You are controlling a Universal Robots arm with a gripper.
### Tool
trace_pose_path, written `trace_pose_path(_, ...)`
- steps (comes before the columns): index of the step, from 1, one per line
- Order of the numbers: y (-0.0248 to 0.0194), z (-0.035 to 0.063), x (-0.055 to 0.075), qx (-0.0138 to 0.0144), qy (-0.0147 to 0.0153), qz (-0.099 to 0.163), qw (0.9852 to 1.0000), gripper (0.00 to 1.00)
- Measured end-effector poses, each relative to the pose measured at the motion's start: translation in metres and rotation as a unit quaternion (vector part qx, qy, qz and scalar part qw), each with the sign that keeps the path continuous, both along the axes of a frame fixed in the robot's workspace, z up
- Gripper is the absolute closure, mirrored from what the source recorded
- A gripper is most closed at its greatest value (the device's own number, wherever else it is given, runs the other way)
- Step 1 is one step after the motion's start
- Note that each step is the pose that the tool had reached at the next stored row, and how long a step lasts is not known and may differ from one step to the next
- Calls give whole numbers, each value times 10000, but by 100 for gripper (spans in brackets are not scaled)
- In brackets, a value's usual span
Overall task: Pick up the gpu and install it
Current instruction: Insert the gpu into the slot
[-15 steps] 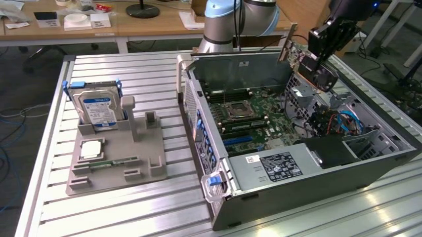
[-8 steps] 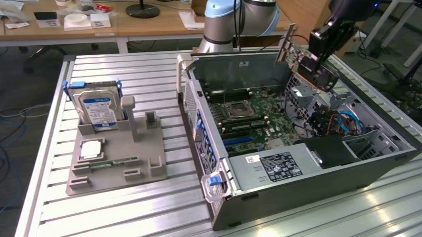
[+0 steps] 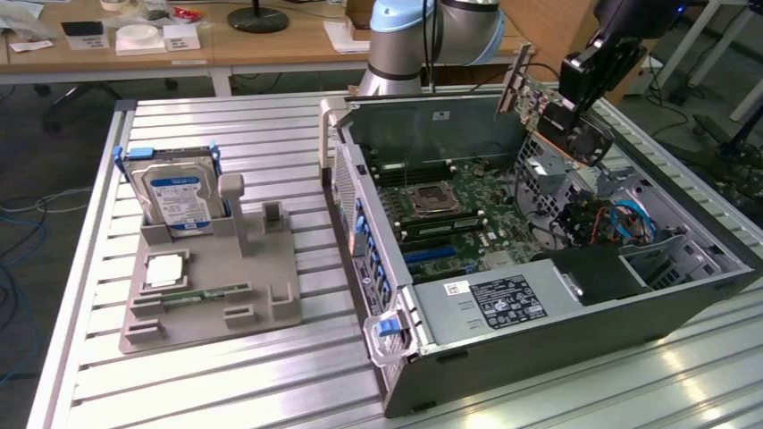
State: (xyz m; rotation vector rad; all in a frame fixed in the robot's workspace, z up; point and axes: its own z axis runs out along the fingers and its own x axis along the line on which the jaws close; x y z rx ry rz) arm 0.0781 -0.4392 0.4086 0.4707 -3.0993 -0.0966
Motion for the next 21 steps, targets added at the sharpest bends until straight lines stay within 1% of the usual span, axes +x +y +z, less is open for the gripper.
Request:
trace_pose_path(2, 0, 0, 0, 0, 0, 48, 10000, 74)
trace_pose_path(6, 0, -1, 0, 0, 0, 320, 9995, 74)
trace_pose_path(9, 0, -2, 0, 0, 0, 557, 9984, 74)
trace_pose_path(11, 0, -3, 0, 1, 0, 718, 9974, 74)
trace_pose_path(15, 0, -6, 0, 0, 0, 1034, 9946, 74)
trace_pose_path(18, 0, -10, 0, 1, 0, 1290, 9916, 74)
trace_pose_path(21, 0, -12, 0, 0, 0, 1546, 9880, 74)
